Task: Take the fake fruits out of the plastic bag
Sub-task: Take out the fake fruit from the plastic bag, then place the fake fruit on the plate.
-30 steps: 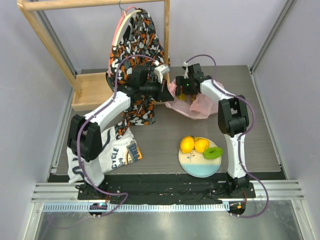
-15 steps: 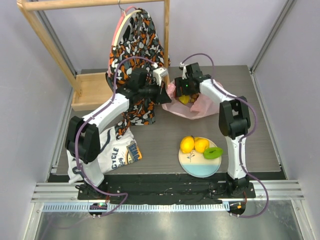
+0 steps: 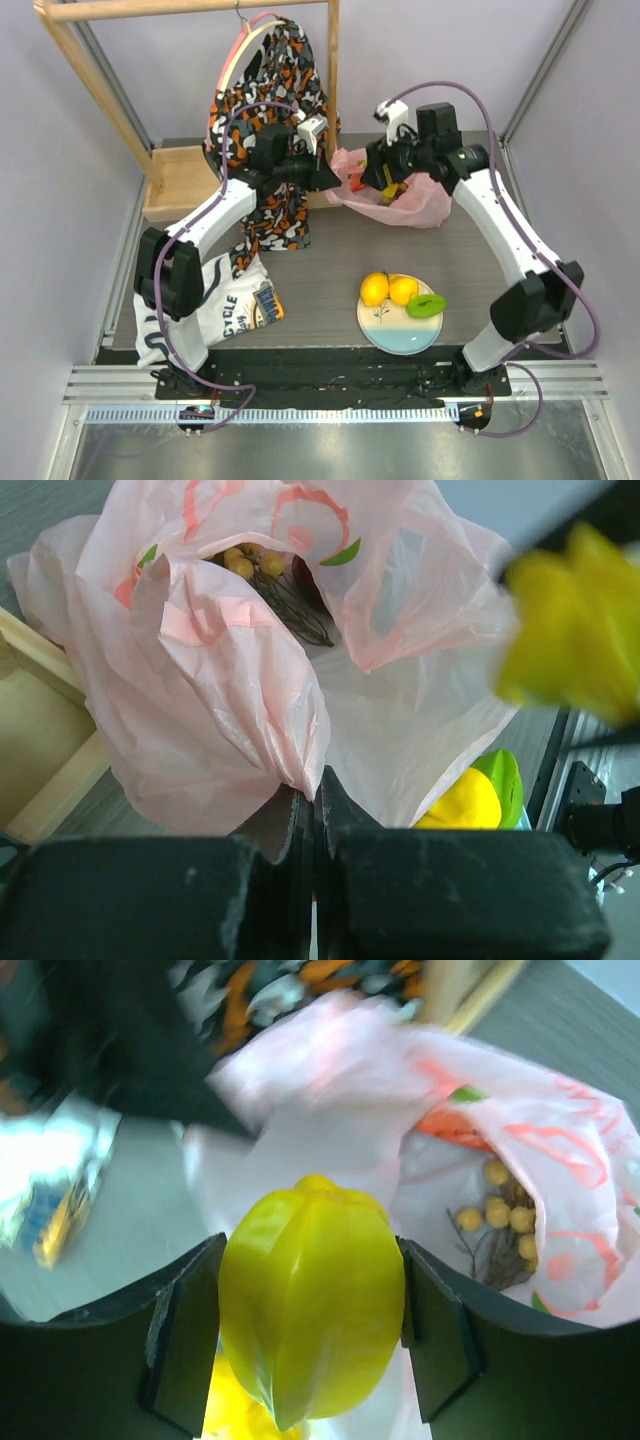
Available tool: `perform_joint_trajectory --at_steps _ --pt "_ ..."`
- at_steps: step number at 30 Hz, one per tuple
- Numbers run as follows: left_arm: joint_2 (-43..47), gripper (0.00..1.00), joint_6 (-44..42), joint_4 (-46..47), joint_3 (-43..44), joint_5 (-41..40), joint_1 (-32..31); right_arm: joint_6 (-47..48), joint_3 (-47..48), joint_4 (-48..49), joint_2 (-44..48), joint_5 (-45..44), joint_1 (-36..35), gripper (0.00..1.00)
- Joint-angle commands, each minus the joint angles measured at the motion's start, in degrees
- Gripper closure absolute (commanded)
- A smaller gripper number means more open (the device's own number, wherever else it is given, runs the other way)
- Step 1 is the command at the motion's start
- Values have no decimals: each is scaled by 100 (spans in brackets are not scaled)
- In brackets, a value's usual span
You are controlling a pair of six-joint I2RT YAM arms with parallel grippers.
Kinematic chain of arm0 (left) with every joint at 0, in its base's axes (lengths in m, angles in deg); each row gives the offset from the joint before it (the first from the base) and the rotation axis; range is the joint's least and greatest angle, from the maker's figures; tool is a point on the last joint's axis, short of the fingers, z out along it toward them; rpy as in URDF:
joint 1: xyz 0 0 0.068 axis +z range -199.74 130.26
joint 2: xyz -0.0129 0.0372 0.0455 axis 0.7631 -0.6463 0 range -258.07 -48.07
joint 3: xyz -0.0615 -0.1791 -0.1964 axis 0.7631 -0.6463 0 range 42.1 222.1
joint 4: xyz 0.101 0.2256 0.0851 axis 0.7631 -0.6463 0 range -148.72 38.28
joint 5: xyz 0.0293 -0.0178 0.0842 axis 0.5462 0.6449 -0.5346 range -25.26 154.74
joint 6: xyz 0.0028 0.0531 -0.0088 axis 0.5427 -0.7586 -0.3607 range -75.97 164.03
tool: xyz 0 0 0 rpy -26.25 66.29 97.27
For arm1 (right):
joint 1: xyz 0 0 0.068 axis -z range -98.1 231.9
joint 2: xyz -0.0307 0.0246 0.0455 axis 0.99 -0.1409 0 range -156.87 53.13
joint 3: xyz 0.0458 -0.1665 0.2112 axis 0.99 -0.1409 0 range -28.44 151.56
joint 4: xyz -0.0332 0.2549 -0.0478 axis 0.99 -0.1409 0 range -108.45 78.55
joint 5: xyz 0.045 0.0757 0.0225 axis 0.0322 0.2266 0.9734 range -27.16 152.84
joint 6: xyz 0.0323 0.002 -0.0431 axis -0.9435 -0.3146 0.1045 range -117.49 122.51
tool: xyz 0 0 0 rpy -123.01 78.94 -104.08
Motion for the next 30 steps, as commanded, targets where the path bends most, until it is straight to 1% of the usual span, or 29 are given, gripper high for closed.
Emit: perform_joint_trajectory --at_steps 1,2,3,4,5,6,7,8,10,16,19,21,26,28,29,30 --pt "18 100 222 380 139 -129 90 2191 -873 -1001 1124 572 -744 60" --pt "35 100 239 416 104 -138 99 2535 -1121 -1273 1301 423 -921 60" --pt "53 100 240 434 86 -129 99 3164 -1367 -1389 1416 326 -1106 60" --pt "62 100 240 425 103 -129 125 3414 -1865 -1459 1522 229 -1229 60" --pt "53 100 248 416 112 -147 134 3608 -2105 -1495 1705 150 -1492 60" --pt "71 100 257 408 112 -155 152 3941 -2351 -1478 1768 19 -1607 60" --pt "88 100 266 442 86 -182 161 4075 -2745 -1469 1821 -43 -1713 60" --pt "123 100 275 469 60 -182 178 4233 -2906 -1469 1882 -105 -1984 60" --pt "150 100 266 487 7 -226 178 4505 -3318 -1364 1979 -220 -2231 60" --pt "220 100 301 460 -116 -173 187 5217 -4162 -1197 2392 -483 -2715 59" --pt "308 100 284 548 -230 -199 196 5350 -4629 -952 2603 -484 -2918 57" --pt "395 100 275 574 -309 -243 196 5456 -4874 -854 2656 -457 -2962 54" --pt "501 100 240 460 -336 -226 187 5509 -5139 -582 2604 -422 -3041 51" --pt "563 100 231 443 -398 -217 187 5509 -5271 -389 2569 -396 -3041 45" --pt "580 100 231 451 -424 -208 187 5517 -5367 -327 2569 -370 -3041 36" --pt "598 100 222 451 -476 -217 187 5517 -5394 -283 2569 -352 -3050 32"
